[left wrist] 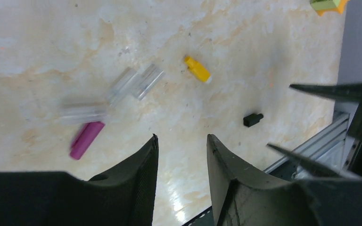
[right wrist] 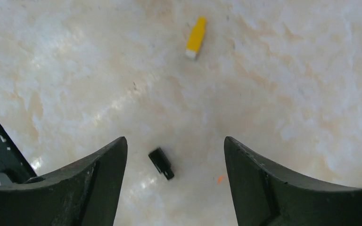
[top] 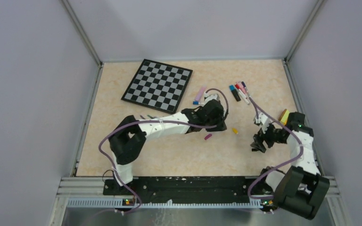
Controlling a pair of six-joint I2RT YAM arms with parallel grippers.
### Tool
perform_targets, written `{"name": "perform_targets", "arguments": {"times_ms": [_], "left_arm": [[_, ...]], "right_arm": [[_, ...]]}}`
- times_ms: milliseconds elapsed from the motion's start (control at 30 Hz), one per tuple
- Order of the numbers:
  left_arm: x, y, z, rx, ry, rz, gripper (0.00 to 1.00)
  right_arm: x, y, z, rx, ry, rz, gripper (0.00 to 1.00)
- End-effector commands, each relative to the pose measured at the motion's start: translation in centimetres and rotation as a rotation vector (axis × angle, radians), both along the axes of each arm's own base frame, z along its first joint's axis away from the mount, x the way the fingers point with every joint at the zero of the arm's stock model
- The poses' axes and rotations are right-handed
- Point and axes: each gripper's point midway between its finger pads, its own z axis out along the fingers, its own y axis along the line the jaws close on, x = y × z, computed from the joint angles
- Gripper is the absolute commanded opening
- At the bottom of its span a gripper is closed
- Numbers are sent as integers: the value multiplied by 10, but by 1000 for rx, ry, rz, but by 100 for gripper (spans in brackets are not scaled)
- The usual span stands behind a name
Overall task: Open the pen caps
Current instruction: Pick up the pen cap at the center of the board.
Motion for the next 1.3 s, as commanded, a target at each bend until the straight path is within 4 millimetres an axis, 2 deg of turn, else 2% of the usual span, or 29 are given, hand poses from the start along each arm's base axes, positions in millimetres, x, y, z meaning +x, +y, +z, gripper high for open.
{"name": "perform_targets", "arguments": {"times_ms": [0, 67, 133, 267, 333, 400, 467, 600, 800, 1000, 1267], "left_arm": [[-6, 12, 68, -154, -300, -178, 46], [-15, 26, 79, -178, -376, -223, 48], [-21, 44, 82, -165, -439, -244, 50], [-23, 87, 94, -127, -544, -183, 61], [-27, 108, 104, -132, -596, -159, 68], [-31, 126, 107, -129, -627, -136, 77], [-35, 143, 109, -133, -653, -105, 81], [-42, 172, 106, -140, -676, -48, 86], [-47, 192, 105, -157, -686, 6, 88], [-48, 192, 100, -148, -674, 1, 88], [-48, 196, 98, -135, -669, 11, 88]], "right_arm": [[-23, -37, 6, -133, 68, 118, 72], [-40, -39, 14, -134, 72, 271, 72], [-47, -39, 13, -139, 65, 379, 70], [-37, -30, -1, -173, -70, 498, 73], [-31, -26, -12, -209, -65, 514, 72], [-26, -21, -22, -236, -71, 532, 72], [-18, -18, -27, -262, -85, 530, 72], [-15, -20, -37, -293, -72, 545, 70], [-26, -28, -55, -341, -3, 596, 58], [-31, -24, -63, -351, 58, 639, 47], [-39, -21, -73, -364, 164, 664, 19]]}}
